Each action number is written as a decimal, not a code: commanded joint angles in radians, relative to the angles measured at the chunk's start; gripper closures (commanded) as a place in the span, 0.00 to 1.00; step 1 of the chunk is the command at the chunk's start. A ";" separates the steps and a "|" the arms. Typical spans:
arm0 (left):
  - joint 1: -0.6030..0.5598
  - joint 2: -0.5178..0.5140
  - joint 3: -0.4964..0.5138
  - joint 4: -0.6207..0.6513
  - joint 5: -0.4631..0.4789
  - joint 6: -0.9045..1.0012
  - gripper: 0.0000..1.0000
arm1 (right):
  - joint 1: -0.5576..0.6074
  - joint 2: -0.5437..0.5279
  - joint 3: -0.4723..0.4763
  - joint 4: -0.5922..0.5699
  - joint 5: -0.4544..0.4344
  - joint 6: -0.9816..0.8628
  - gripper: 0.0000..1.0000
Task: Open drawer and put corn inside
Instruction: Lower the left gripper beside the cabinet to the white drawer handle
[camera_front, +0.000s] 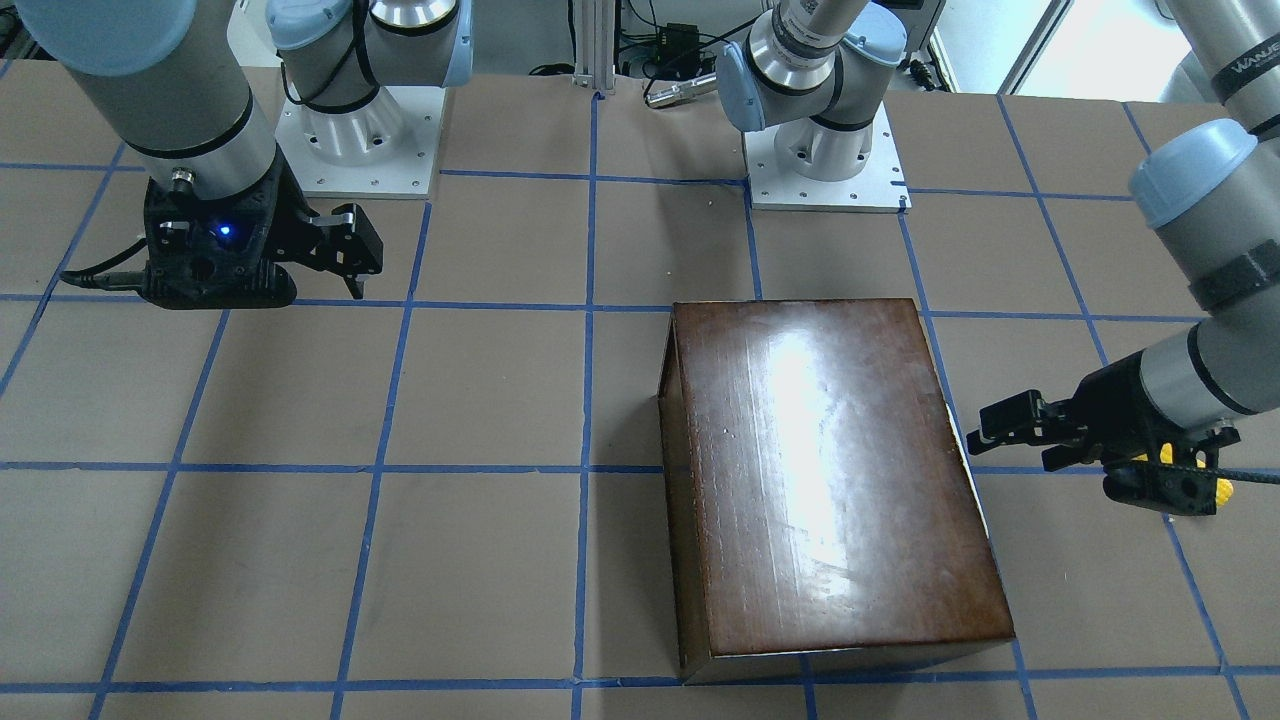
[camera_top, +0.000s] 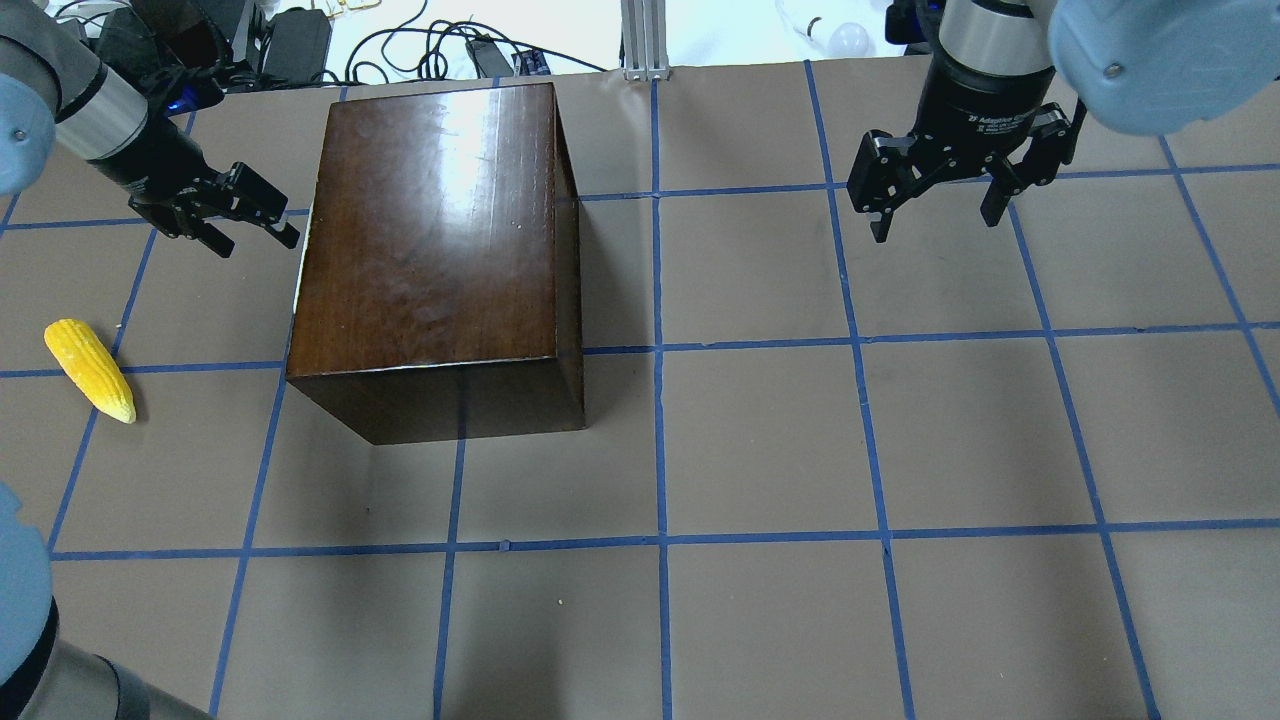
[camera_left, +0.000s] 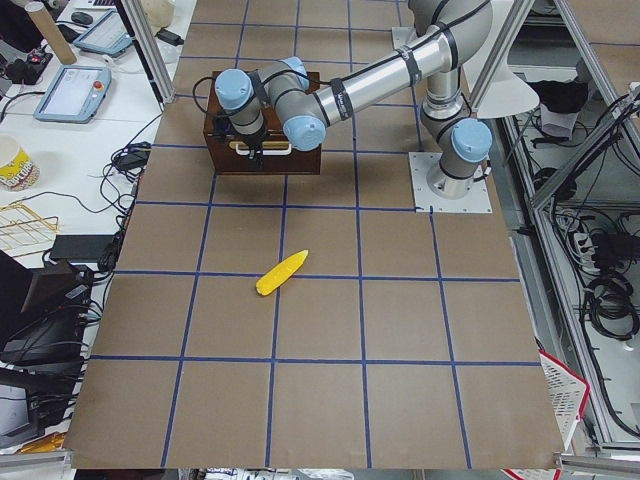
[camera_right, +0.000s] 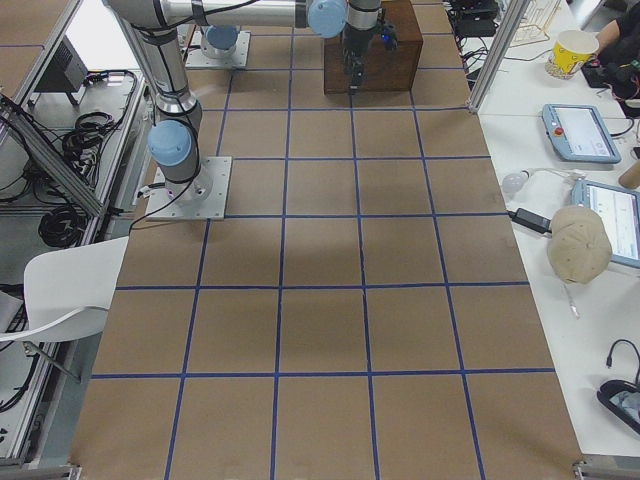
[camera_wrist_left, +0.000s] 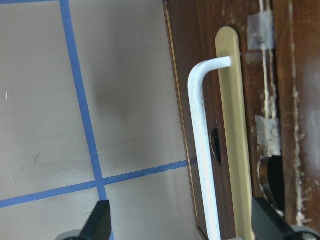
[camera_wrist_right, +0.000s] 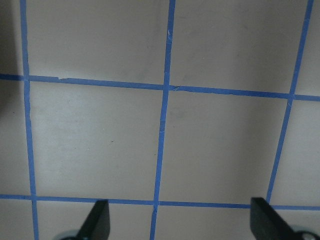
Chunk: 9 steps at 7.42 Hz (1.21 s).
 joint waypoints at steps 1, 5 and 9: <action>0.000 -0.017 0.001 0.001 -0.001 -0.004 0.00 | 0.000 0.000 0.000 0.000 0.000 0.000 0.00; 0.002 -0.037 -0.001 0.000 -0.019 -0.030 0.00 | 0.000 0.000 0.000 0.000 0.000 0.000 0.00; 0.003 -0.050 -0.001 0.000 -0.022 -0.042 0.00 | 0.000 0.000 0.000 0.000 0.000 0.000 0.00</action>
